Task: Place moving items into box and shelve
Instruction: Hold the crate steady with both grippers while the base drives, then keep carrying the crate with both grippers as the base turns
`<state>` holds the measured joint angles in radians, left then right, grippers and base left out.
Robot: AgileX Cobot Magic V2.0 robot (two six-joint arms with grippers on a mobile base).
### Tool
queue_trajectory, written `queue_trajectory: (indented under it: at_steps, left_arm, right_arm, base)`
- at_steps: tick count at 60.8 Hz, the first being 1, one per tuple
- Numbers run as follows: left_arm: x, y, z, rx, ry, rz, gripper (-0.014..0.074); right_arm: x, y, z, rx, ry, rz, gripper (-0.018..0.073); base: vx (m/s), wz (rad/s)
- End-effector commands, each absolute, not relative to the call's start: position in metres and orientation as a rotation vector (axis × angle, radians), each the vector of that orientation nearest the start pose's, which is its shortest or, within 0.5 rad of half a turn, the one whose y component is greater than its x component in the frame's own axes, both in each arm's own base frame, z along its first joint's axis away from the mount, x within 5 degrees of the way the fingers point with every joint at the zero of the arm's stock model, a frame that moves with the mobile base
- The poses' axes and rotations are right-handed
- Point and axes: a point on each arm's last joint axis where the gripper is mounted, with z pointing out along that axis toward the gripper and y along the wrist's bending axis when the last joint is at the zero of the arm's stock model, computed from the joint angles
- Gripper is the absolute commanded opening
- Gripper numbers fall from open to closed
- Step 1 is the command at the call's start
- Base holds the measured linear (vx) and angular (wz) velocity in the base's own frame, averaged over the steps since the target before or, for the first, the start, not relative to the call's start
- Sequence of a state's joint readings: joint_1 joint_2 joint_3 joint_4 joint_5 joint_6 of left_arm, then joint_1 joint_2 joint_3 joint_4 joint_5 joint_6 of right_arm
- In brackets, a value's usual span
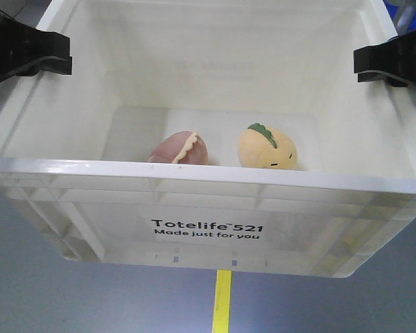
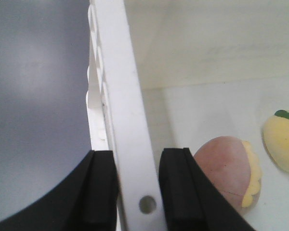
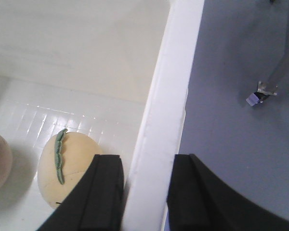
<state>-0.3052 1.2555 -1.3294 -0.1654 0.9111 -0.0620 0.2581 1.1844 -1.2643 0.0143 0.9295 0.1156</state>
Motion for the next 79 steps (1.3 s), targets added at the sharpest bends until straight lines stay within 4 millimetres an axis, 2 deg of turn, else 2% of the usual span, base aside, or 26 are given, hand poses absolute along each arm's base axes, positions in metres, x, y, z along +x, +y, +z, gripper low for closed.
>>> queue_trajectory:
  at_steps: [1,79]
  left_arm:
    - [0.2357,-0.0881,0.4417,0.214,2.098,-0.437,-0.0006]
    - [0.2357,-0.0881,0.4417,0.214,2.098,-0.437,-0.0006]
  right_arm:
    - [0.2295,0.0581,0.4291,-0.172,2.133,0.186,-0.0005]
    - [0.2295,0.0581,0.4291,-0.172,2.133,0.186,-0.0005]
  base:
    - [0.44,0.07]
    - [0.44,0.01]
